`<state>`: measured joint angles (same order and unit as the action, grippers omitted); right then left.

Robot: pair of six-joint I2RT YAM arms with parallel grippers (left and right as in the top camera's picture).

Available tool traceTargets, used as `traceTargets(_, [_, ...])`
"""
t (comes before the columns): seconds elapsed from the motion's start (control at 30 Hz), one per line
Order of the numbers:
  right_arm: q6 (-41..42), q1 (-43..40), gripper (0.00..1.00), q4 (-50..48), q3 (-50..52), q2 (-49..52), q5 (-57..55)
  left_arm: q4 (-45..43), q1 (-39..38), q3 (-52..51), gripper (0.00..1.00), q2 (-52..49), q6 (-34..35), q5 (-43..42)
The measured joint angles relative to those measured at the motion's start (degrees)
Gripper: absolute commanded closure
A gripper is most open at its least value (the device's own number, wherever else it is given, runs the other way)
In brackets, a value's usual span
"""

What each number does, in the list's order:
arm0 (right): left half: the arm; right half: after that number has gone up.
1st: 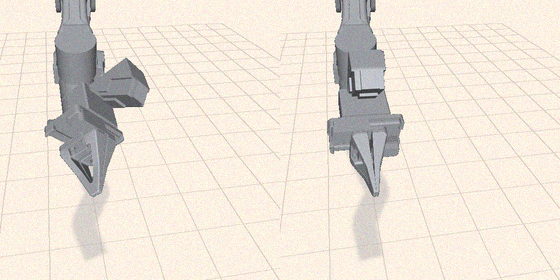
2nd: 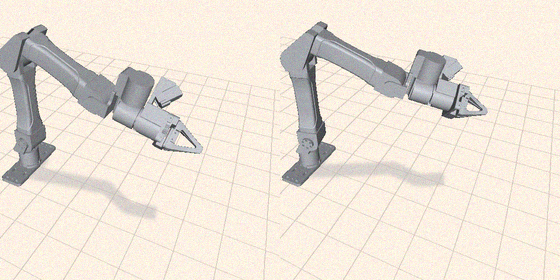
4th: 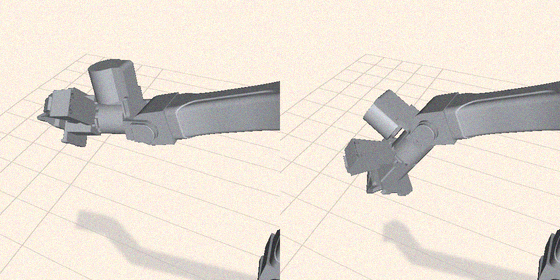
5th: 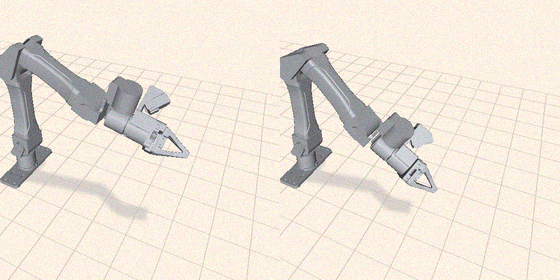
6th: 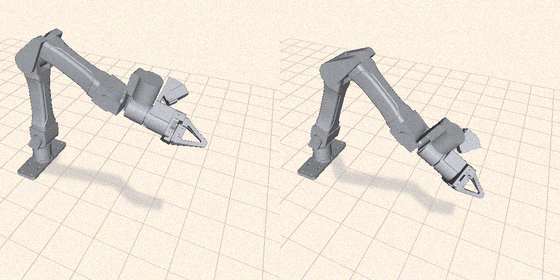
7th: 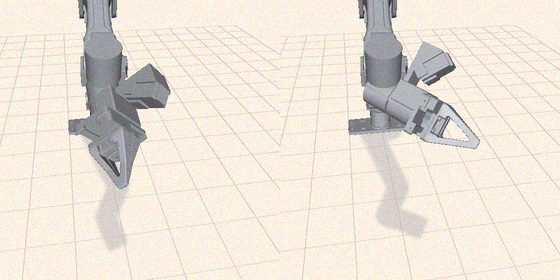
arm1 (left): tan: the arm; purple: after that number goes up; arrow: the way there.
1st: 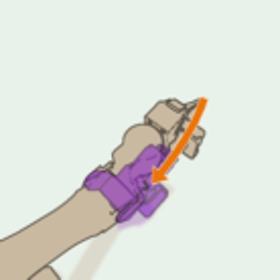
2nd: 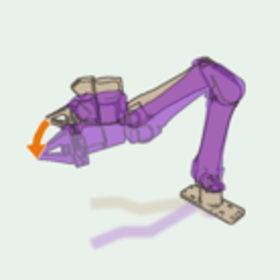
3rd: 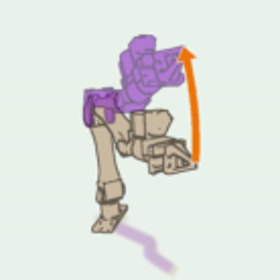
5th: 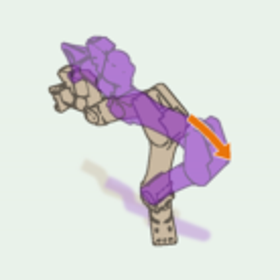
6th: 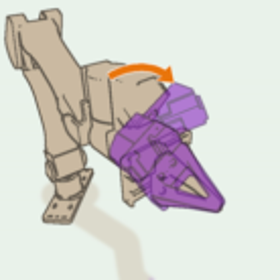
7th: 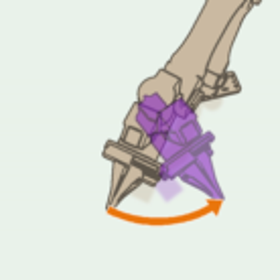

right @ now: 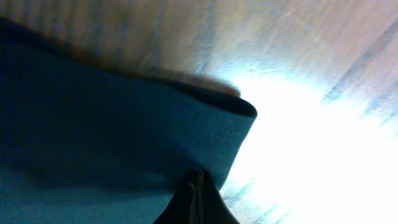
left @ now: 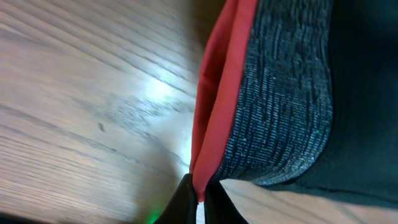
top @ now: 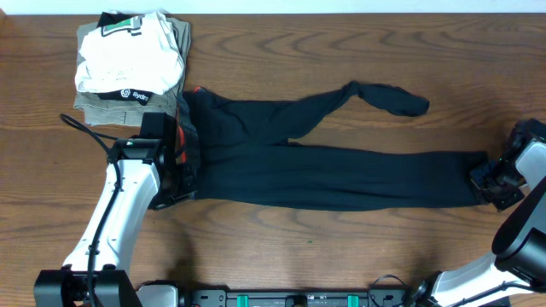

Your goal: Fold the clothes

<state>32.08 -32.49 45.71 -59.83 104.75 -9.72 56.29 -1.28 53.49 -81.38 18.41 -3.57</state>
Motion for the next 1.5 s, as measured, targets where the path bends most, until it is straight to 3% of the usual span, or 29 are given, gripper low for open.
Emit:
traceTargets(0.33, [0.61, -0.61, 0.99, 0.07, 0.0, 0.09, -0.39, 5.53, 0.0, 0.0, 0.94, 0.0, 1.14, -2.71])
traceTargets(0.5, [1.01, -0.72, 0.99, 0.11, 0.0, 0.09, -0.37, 11.04, 0.0, 0.0, 0.94, 0.02, 4.76, 0.61])
traceTargets(0.7, [1.46, -1.46, 0.99, 1.22, 0.04, -0.31, -0.46, 11.74, 0.0, 0.0, 0.89, 0.02, 7.13, 3.48])
traceTargets(0.97, [2.03, -1.46, 0.98, 4.9, 0.57, -9.79, -0.42, 12.39, 0.0, 0.0, 0.57, 0.02, 7.87, 4.87])
traceTargets(1.07, [2.05, -1.46, 0.89, 5.64, 0.57, -15.82, -0.13, 12.37, 0.0, 0.0, 0.53, 0.0, 8.39, 5.2])
traceTargets(1.27, [-2.14, -1.44, 0.45, 3.89, 0.57, -25.22, 6.91, 13.66, 0.0, 2.67, 0.51, 0.02, 8.61, 5.29])
traceTargets(1.43, [-6.36, -0.04, 0.26, 0.92, 0.55, -28.94, 16.55, 13.99, 0.0, 8.26, 0.5, 0.39, 8.57, 5.31])
traceTargets(1.5, [-7.61, 1.7, 0.23, 0.0, 0.55, -29.07, 19.56, 13.7, 0.0, 9.66, 0.49, 0.85, 8.33, 5.31])
